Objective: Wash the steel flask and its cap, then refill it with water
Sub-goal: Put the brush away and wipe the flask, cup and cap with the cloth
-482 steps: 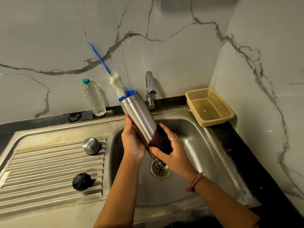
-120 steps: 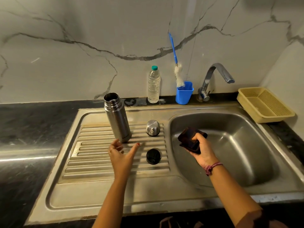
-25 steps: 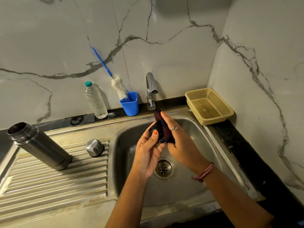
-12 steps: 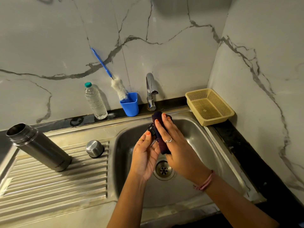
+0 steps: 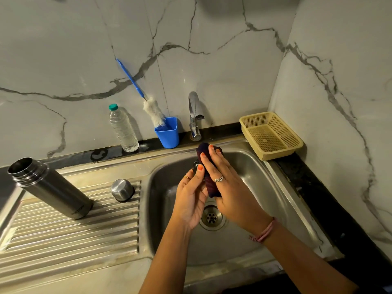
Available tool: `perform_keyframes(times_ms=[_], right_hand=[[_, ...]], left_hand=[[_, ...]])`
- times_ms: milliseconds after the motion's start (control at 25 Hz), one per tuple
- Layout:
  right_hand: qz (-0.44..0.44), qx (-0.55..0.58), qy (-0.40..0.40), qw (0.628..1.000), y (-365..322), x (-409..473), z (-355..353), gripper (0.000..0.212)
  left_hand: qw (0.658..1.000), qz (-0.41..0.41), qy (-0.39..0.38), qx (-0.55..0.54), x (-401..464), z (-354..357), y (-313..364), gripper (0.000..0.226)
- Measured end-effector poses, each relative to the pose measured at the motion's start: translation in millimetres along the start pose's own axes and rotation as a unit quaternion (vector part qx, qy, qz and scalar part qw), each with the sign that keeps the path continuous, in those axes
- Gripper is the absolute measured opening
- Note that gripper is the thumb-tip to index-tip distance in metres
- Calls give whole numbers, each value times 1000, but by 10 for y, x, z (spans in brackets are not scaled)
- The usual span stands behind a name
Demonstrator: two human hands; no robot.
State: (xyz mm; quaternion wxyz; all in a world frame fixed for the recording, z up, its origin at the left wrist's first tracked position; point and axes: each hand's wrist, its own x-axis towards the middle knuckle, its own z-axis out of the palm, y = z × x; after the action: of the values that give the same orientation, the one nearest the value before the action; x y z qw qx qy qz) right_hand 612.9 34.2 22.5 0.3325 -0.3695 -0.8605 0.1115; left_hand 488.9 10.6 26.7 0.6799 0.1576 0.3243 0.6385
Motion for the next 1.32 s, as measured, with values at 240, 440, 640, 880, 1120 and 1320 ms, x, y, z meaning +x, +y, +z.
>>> perform_keyframes(times_ms=[240, 440, 640, 880, 1120, 1320], right_hand=[[87, 170, -10, 981, 95, 51, -114, 81], [34, 144, -12, 989, 106, -22, -122, 80], [79, 161, -6, 984, 105, 10, -169, 79], [63, 164, -7, 984, 155, -5, -62, 79], [100, 201, -8, 974, 180, 1, -99, 76], [83, 201, -11, 976, 159, -19, -116, 81]], left_hand=[[1000, 5, -18, -23, -28, -26, 7, 37], [1000, -5, -12, -28, -4, -24, 22, 28], [999, 12, 4, -49, -14, 21, -14, 36], [999, 20, 34, 31, -7, 130, -53, 37], [1000, 16, 10, 6, -10, 53, -48, 44], [1000, 9, -10, -19, -17, 21, -41, 34]])
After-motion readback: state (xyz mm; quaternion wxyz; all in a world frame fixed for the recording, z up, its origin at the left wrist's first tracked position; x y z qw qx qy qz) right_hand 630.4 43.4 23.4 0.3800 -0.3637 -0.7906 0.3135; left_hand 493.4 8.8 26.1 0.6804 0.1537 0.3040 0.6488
